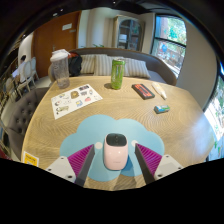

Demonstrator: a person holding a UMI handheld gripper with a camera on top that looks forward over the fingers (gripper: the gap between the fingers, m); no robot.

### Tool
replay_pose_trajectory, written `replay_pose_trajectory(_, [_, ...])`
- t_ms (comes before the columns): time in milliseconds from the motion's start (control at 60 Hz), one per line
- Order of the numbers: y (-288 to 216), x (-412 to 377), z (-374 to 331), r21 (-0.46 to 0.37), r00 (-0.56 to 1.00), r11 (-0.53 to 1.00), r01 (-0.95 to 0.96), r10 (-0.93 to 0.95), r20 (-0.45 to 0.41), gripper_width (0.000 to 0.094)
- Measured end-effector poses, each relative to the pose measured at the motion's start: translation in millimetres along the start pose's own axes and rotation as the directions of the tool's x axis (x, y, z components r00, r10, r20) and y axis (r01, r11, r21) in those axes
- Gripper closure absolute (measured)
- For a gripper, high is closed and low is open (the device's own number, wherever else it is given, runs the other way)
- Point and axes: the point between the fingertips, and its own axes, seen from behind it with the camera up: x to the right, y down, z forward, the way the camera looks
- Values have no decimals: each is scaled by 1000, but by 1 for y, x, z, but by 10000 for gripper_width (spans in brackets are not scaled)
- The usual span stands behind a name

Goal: Arrange mouse

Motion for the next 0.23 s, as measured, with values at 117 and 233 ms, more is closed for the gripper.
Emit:
replay_pose_trajectory(117, [-1, -32, -40, 5, 997, 998, -58, 58, -57, 99])
replay_pose_trajectory(233, [5, -76, -77, 12, 989, 994, -113, 114, -100, 86])
